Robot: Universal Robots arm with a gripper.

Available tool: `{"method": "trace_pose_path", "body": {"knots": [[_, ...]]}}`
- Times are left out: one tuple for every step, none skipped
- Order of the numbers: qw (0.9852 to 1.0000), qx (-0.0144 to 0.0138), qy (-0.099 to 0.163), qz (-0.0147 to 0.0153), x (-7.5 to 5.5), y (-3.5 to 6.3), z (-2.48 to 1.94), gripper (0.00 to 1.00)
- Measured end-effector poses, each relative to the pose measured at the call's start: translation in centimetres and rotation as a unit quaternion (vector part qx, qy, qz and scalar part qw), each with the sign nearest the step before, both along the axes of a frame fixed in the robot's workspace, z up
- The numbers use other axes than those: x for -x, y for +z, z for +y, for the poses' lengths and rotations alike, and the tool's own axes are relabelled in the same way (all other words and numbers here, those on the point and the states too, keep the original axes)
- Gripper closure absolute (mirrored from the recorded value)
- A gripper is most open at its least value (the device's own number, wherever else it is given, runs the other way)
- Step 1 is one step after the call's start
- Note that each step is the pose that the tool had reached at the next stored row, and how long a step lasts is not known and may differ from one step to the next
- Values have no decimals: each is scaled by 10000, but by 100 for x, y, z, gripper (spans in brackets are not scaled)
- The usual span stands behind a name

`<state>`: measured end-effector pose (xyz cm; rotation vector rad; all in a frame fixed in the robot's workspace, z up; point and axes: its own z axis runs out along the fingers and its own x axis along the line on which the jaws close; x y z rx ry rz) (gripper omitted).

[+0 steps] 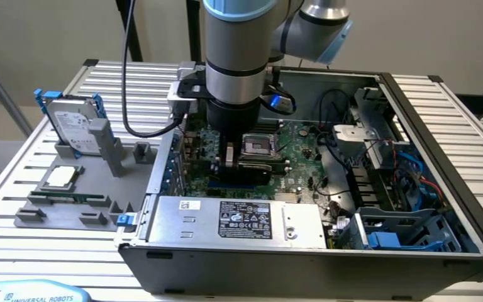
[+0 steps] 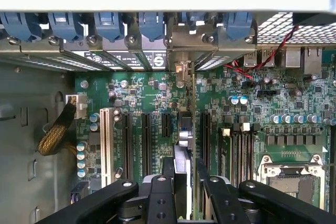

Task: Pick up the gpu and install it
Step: 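Insert the gpu into the slot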

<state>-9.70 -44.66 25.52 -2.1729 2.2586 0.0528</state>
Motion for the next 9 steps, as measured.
{"method": "trace_pose_path", "body": {"knots": [[10000,0,0,1,0,-4,1,73],[10000,-3,1,-2,-1,-12,2,73],[10000,-3,2,-2,-1,-17,2,73],[10000,-1,2,-1,0,-17,2,73],[10000,0,3,-1,0,-17,2,73],[10000,-1,3,-1,0,-18,3,73],[10000,-1,3,-1,0,-19,3,73],[10000,-1,3,-1,0,-20,4,73],[10000,-1,3,-1,1,-22,4,73]]}}
